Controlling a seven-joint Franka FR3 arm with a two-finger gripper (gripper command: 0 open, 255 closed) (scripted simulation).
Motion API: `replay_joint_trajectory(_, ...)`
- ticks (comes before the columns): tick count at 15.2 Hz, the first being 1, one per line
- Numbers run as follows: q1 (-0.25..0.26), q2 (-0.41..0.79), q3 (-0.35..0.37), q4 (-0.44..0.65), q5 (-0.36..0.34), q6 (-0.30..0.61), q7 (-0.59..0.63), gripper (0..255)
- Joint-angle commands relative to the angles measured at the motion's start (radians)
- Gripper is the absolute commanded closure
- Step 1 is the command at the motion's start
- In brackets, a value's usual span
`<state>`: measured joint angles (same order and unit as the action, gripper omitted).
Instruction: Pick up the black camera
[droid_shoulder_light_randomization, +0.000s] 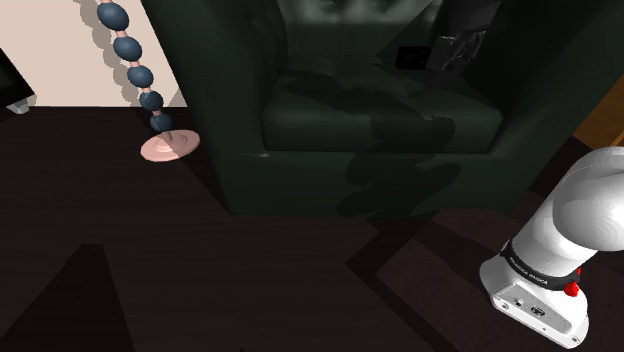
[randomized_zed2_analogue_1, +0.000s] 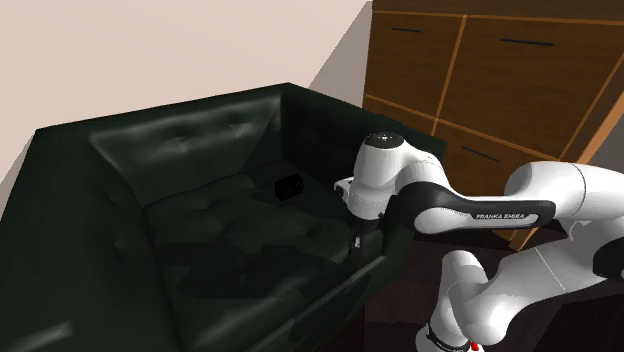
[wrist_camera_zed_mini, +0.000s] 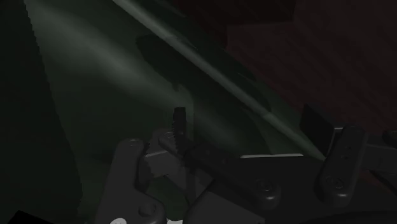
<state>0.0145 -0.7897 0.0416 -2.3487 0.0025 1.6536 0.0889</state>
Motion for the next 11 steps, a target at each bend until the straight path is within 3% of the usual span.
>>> replay_joint_trajectory(1,0.000,0.000,0.000,0.000,0.000,0.000,0.000,0)
replay_joint_trajectory(11,0.000,0.231,-0.246,0.168,-0.103,0.040,-0.402,0)
